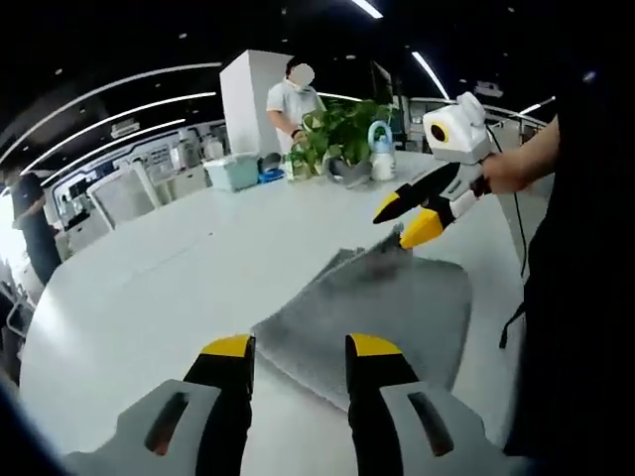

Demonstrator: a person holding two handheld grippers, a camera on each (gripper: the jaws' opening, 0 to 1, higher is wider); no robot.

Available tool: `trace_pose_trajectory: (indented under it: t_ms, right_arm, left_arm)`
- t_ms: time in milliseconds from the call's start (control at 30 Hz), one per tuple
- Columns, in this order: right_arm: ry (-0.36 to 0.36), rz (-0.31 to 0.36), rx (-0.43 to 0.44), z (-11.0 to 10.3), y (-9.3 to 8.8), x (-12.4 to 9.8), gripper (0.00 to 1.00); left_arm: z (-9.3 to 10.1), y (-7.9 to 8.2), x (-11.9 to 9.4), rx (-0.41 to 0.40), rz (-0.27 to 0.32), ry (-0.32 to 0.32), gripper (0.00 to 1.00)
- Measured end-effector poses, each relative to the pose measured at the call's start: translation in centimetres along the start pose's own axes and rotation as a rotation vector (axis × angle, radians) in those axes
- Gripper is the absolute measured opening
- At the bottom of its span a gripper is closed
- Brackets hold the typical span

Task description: Fold the towel on the table until its edges align and the towel forms a compact rectangular stack.

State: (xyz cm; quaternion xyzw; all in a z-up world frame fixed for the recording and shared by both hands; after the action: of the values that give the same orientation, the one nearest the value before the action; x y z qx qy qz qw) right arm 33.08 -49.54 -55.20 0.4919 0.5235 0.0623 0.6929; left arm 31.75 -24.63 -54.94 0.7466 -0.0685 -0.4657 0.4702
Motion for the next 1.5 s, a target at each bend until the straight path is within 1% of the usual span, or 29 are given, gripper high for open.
trace_pose_trajectory:
  t_ms: [67,133,167,200,233,300,367,433,500,533,567,633,667,700,733,800,833,933,1100,1300,1400,1500]
  right_arm:
    - [-0.036,-0.011,-0.015,-0.4,-0.4,-0.3,0.41]
    - [-0.057,-0.010,0.002,-0.2,-0.7,-0.5,0.40]
    - [-0.053,-0.009,0.019,-0.3,-0.8,-0.6,0.39]
    - [-0.047,0.007,0.050,-0.4,-0.8,-0.8,0.39]
    - [-0.043,0.015,0.054,-0.5,-0.8,-0.9,0.39]
    - [-0.028,0.025,0.029,-1.3,-0.5,-1.1,0.39]
    - [0.028,0.034,-0.021,-2.6,-0.2,-0.9,0.40]
    - [0.071,0.003,-0.068,-3.8,-0.3,-0.6,0.40]
    - [0.083,-0.047,-0.122,-4.6,-0.9,-0.1,0.40]
    - [0.083,-0.058,-0.128,-4.6,-1.1,0.0,0.39]
    - [0.082,-0.086,-0.143,-4.8,-1.6,0.4,0.39]
    - [0.089,-0.106,-0.126,-4.9,-2.1,0.7,0.37]
    - [0.091,-0.118,-0.096,-4.7,-2.4,0.7,0.37]
    - [0.096,-0.110,-0.072,-4.6,-2.5,0.8,0.37]
    - [0.099,-0.101,-0.037,-4.5,-2.6,0.8,0.37]
    - [0.101,-0.119,-0.016,-4.3,-3.0,1.1,0.39]
    - [0.100,-0.124,-0.008,-4.2,-3.2,1.3,0.39]
    - [0.103,-0.118,0.019,-4.3,-3.8,1.7,0.38]
    - [0.093,-0.098,0.024,-4.5,-3.9,1.7,0.38]
    - [0.098,-0.102,0.025,-4.3,-3.9,1.7,0.38]
    - [0.085,-0.108,0.006,-4.5,-3.8,1.8,0.38]
    - [0.081,-0.104,0.014,-4.3,-3.8,1.8,0.38]
  left_arm:
    - [0.8,-0.2,-0.1,0.001,-0.004,-0.009,0.37]
    - [1.3,-0.3,0.0,-0.003,-0.010,-0.019,0.37]
    - [1.7,-0.4,0.0,-0.004,-0.015,-0.033,0.37]
    - [1.9,-0.4,0.0,-0.005,-0.015,-0.045,0.37]
    - [2.3,-0.2,0.1,-0.004,-0.008,-0.059,0.37]
    - [2.9,-0.2,0.1,0.007,-0.014,-0.082,0.36]
    - [3.5,-0.4,0.3,0.017,-0.028,-0.102,0.36]
    - [3.8,-0.6,0.5,0.012,-0.032,-0.115,0.34]
    - [4.0,-0.8,0.8,-0.004,-0.043,-0.127,0.34]
    - [4.1,-1.0,1.0,-0.009,-0.054,-0.132,0.33]
    - [4.2,-1.2,1.1,-0.014,-0.067,-0.134,0.31]
    - [4.0,-1.6,1.4,-0.039,-0.089,-0.121,0.29]
    - [4.0,-1.6,1.4,-0.043,-0.087,-0.123,0.29]
    - [4.1,-1.6,1.6,-0.041,-0.099,-0.119,0.29]
    - [4.1,-1.7,1.7,-0.032,-0.106,-0.119,0.29]
    - [4.4,-1.9,1.9,0.009,-0.126,-0.117,0.29]
    - [4.5,-1.9,2.0,0.036,-0.126,-0.108,0.29]
    - [4.6,-1.9,2.1,0.059,-0.125,-0.112,0.29]
    - [4.1,-2.5,2.3,0.026,-0.093,-0.141,0.29]
    - [4.3,-2.3,2.6,0.067,-0.093,-0.135,0.29]
    - [4.2,-2.3,2.6,0.068,-0.092,-0.135,0.29]
    - [3.9,-2.2,2.8,0.071,-0.088,-0.142,0.29]
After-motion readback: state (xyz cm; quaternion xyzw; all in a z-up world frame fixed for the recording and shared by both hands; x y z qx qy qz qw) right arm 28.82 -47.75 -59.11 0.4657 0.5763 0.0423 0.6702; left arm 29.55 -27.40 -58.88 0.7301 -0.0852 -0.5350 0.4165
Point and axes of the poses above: the point that each gripper's makers call its tool centre point, and the gripper's own axes: x roughly forward along the fingers, z roughly to its right, y roughly out of its top, the point moved 8 cm from there along -x, roughly backward along the fingers, and after that the axes turned 10 degrees about -z, right-handed, at the moved point
